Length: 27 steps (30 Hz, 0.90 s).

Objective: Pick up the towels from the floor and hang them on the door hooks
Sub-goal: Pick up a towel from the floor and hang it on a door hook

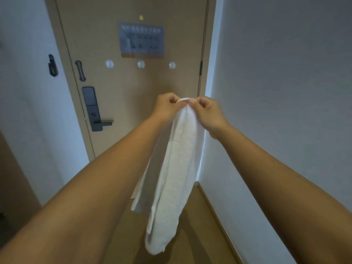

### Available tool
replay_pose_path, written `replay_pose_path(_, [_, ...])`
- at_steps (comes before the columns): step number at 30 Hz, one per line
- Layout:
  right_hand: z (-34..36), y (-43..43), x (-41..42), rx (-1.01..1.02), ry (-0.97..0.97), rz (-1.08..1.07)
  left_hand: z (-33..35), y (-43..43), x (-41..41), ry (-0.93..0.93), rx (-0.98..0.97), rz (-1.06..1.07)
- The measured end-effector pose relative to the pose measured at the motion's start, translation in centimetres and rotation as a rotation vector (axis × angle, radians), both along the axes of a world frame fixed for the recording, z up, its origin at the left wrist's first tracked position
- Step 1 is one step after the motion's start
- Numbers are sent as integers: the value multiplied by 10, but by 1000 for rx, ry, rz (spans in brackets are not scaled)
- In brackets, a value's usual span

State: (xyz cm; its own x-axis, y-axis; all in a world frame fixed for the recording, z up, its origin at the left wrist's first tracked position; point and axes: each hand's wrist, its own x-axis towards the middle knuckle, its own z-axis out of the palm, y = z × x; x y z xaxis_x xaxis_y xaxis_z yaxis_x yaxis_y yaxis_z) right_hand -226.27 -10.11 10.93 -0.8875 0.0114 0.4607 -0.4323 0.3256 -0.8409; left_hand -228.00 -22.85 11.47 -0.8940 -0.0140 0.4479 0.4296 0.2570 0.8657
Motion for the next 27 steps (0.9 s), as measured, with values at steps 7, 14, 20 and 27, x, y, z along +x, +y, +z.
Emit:
replay_pose_path(7, [16, -3, -112, 28, 67, 27, 16, -6, -101, 13, 32, -58])
replay_pose_path(14, [61, 11, -231, 125, 161, 25, 45, 7, -214, -3, 172, -70])
replay_pose_path(20, [72, 14, -324, 120, 200, 31, 60, 15, -303, -1, 179, -58])
replay_pose_path(27, [74, 9, -441, 116, 217, -39, 71, 10, -422, 32, 94, -74])
